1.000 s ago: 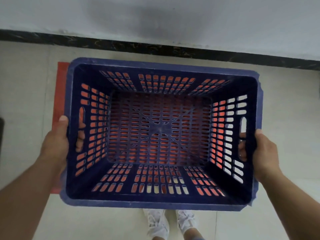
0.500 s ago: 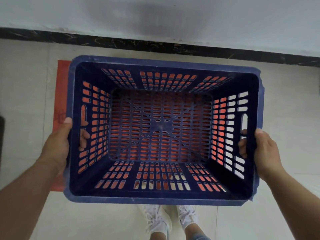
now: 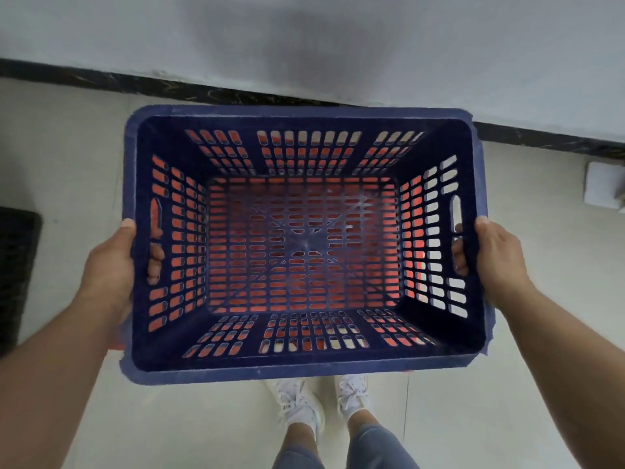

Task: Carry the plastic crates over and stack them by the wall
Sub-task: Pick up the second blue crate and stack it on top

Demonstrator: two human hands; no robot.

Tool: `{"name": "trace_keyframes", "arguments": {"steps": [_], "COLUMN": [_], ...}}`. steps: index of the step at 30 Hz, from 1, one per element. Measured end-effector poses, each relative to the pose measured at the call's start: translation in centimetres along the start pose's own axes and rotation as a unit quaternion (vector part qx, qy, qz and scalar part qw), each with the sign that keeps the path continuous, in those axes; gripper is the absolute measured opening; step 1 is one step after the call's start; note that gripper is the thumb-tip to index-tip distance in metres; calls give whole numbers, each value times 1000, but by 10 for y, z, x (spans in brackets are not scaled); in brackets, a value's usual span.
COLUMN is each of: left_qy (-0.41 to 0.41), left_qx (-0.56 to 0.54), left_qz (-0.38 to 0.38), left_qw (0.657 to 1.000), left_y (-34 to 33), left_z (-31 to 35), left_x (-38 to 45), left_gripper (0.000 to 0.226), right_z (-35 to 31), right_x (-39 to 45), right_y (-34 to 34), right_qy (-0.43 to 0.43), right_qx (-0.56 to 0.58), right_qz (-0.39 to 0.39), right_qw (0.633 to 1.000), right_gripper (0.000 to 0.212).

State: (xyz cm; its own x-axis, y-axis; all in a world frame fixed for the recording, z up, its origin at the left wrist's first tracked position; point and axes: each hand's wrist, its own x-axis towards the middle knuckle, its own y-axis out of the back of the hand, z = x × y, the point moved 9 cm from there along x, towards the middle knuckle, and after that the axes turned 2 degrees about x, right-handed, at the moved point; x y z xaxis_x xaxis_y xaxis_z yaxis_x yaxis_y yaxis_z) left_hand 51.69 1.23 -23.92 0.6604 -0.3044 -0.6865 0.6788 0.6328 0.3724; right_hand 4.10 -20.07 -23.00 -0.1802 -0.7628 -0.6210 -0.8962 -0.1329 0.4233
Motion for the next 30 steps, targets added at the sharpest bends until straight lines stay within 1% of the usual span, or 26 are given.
{"name": "trace_keyframes", "arguments": {"steps": [5, 10, 16, 18, 23, 28, 30], "left_qy": [-2, -10, -22, -27, -55, -87, -93], "left_qx": [-44, -118, -181, -195, -209, -242, -248], "left_qz": [32, 51, 95, 111, 155, 193, 206], "left_qw": [999, 992, 979, 974, 964, 947, 942], "left_y": [57, 116, 211, 243, 323, 396, 422], "left_z": [29, 73, 130, 147, 180, 195, 196], "left_x": [-50, -116, -213, -247, -337, -414, -442], "left_gripper": [41, 42, 43, 43, 38, 37, 38], "right_z": [-80, -175, -308, -349, -435, -495, -512], "right_x": [-34, -87, -177, -211, -296, -373, -400], "right_y": [0, -1, -4, -10, -32, -56, -67], "right_qy": [51, 87, 166, 194, 269, 325, 331], "right_qx": [-31, -68, -65, -66, -85, -85, -90], "right_qz": [-48, -138, -220, -246, -315, -357, -379], "right_qw": [997, 984, 959, 947, 906, 872, 860], "right_gripper": [33, 44, 37, 37, 49, 50, 50]}}
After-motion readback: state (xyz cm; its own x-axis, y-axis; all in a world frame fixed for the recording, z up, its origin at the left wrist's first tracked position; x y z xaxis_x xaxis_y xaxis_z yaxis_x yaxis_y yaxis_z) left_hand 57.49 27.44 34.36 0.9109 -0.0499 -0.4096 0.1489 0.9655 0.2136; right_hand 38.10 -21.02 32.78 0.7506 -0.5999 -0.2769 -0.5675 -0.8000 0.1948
